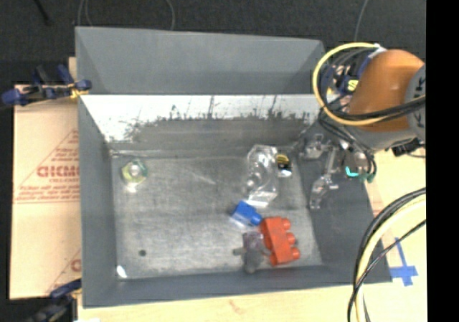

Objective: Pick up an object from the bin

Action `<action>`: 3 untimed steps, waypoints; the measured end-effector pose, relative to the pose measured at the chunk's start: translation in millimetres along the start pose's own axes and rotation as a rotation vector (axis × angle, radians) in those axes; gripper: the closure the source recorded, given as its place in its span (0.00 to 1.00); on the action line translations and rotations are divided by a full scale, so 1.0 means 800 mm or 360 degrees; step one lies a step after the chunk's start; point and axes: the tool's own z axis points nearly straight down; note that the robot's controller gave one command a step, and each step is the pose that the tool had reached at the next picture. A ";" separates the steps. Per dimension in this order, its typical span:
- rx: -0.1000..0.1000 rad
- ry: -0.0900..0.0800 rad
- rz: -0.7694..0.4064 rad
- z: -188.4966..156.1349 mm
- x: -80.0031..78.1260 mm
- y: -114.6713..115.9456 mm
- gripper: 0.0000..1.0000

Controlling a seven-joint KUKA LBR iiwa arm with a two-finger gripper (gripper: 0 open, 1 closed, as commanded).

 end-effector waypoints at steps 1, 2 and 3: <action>0.0004 -0.0022 -0.0073 0.060 0.032 0.097 0.00; 0.0000 -0.0012 -0.0441 0.036 0.007 0.167 0.00; -0.0006 -0.0010 -0.0541 0.035 0.029 0.272 0.00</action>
Offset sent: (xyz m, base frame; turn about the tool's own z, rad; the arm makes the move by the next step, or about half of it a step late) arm -0.0326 0.0932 -0.0594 -0.0512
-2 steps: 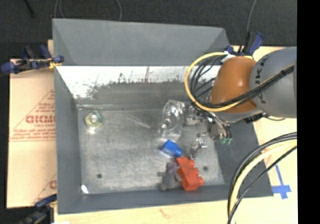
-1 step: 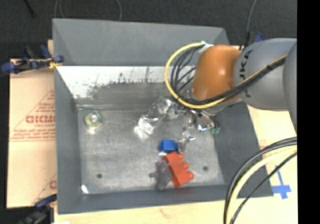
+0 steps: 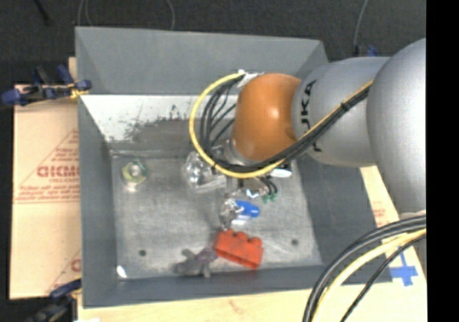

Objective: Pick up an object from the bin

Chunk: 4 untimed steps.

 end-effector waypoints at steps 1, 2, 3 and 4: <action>0.0006 -0.0018 -0.0072 0.033 0.056 -0.086 0.00; 0.0006 -0.0008 -0.0075 0.031 0.053 -0.086 0.00; 0.0014 -0.0024 -0.0076 0.026 0.049 -0.088 1.00; 0.0012 -0.0010 -0.0072 -0.054 0.046 -0.091 1.00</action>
Offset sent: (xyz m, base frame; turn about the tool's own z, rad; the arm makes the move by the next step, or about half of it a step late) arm -0.0236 -0.0782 -0.0309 -0.0513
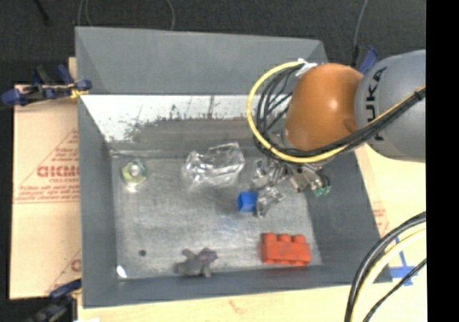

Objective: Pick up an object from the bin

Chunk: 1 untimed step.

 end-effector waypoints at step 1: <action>0.0000 0.0001 0.0007 -0.068 -0.003 -0.003 1.00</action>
Offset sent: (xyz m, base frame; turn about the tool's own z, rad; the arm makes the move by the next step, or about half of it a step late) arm 0.0000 0.0000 0.0505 0.0000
